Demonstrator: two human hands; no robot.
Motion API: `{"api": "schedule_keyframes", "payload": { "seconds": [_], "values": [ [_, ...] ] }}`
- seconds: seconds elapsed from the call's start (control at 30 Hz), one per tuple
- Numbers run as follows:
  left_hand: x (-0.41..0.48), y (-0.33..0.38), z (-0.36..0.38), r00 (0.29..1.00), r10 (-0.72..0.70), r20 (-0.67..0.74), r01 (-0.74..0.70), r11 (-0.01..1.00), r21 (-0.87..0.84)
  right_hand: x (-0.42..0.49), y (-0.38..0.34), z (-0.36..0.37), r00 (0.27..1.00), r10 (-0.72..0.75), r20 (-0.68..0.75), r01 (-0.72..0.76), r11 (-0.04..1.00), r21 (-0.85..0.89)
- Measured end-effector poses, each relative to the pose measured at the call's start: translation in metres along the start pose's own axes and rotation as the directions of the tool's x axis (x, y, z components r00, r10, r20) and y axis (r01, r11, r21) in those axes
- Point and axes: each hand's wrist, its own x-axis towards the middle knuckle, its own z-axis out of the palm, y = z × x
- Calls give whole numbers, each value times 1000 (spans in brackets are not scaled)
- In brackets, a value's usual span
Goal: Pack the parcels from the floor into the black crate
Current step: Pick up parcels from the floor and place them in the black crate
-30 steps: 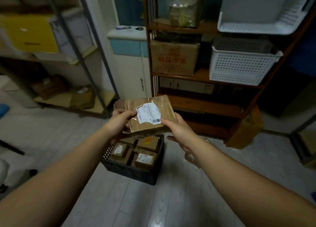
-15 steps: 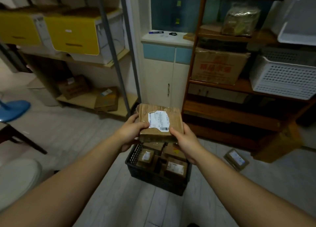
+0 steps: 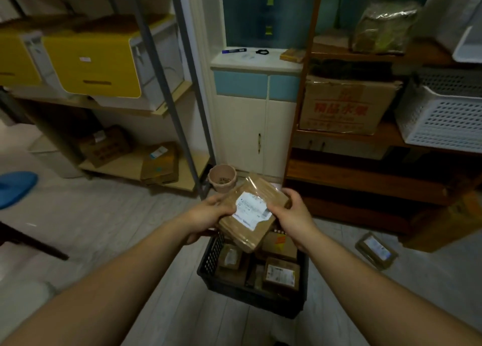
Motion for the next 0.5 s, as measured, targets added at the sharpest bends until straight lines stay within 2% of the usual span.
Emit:
{"api": "schedule_keyframes", "payload": {
  "seconds": [0.07, 0.1, 0.17, 0.23, 0.33, 0.43, 0.5],
  "values": [
    [20, 3, 0, 1000, 30, -5, -30, 995, -95, 17, -3, 11, 997, -45, -60, 45, 999, -2],
    [30, 5, 0, 998, 53, -24, -56, 989, -138, 23, -3, 17, 995, -86, -49, 83, 995, -57],
    [49, 6, 4, 996, 71, -62, -82, 978, -193, 33, -1, 27, 986, -161, 38, 165, 963, -212],
    [66, 6, 7, 996, 72, -53, -82, 974, -214, 41, 2, 32, 982, -131, 136, 172, 916, -362],
    [94, 5, 5, 999, 20, 34, -16, 991, -133, 58, 12, 32, 980, -66, 185, 160, 814, -559],
    [123, 0, -8, 990, -79, 121, 76, 997, 33, 73, 24, 38, 989, -71, 132, 142, 724, -675],
    [143, -9, -19, 977, -109, 185, 88, 989, 120, 81, 37, 48, 990, -95, 104, 141, 680, -720]
  ]
}}
